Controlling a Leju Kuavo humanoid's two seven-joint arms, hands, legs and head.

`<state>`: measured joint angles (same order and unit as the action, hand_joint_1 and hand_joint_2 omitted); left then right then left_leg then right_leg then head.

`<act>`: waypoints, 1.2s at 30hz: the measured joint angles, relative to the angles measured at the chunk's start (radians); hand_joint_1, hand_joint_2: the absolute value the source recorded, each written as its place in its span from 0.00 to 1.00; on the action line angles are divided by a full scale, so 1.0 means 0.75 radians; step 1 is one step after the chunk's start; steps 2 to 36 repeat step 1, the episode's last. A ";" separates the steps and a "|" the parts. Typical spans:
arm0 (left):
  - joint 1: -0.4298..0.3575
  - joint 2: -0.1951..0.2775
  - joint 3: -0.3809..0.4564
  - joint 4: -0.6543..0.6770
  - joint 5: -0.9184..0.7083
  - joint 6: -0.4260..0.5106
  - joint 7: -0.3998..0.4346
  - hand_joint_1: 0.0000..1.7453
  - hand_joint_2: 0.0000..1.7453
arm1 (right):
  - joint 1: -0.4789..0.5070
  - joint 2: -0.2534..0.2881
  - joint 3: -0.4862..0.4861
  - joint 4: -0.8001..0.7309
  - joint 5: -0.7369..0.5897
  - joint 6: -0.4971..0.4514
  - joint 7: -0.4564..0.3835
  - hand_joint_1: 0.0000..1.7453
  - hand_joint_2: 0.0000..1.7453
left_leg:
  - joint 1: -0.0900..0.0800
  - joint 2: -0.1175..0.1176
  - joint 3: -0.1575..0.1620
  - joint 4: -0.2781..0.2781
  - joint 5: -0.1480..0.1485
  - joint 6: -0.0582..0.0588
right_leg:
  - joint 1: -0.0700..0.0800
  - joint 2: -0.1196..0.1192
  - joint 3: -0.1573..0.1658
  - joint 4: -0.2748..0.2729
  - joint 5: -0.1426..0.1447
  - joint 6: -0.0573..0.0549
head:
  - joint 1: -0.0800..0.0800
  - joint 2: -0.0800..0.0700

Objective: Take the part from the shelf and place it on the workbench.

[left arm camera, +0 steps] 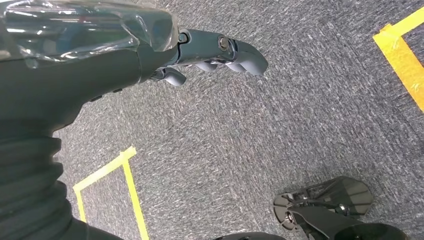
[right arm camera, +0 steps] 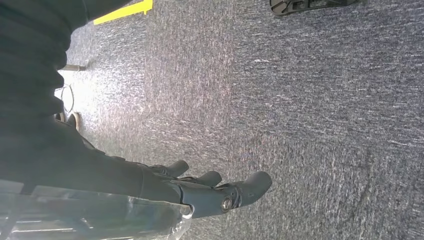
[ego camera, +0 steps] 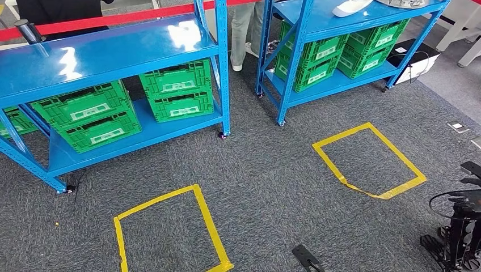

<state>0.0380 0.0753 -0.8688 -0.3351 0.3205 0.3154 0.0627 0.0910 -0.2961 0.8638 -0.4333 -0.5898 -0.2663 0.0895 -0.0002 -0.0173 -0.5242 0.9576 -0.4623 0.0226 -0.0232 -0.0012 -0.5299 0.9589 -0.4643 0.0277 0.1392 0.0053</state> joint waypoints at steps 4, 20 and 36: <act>0.000 0.000 0.000 -0.001 0.000 0.000 0.000 0.00 1.00 | 0.000 0.000 0.000 0.000 0.000 0.000 0.000 0.00 1.00 | 0.000 0.000 0.000 0.000 0.000 0.000 | 0.000 0.000 0.000 0.000 0.000 0.000 | 0.000 0.000; 0.000 0.000 0.000 -0.001 0.000 0.000 0.000 0.00 1.00 | 0.000 0.000 0.000 0.000 0.000 0.000 0.000 0.00 1.00 | 0.000 0.000 0.000 0.000 0.000 0.000 | 0.000 0.000 0.000 0.000 0.000 0.000 | 0.000 0.000; 0.000 0.000 0.000 -0.001 0.000 0.000 0.000 0.00 1.00 | 0.000 0.000 0.000 0.000 0.000 0.000 0.000 0.00 1.00 | 0.000 0.000 0.000 0.000 0.000 0.000 | 0.000 0.000 0.000 0.000 0.000 0.000 | 0.000 0.000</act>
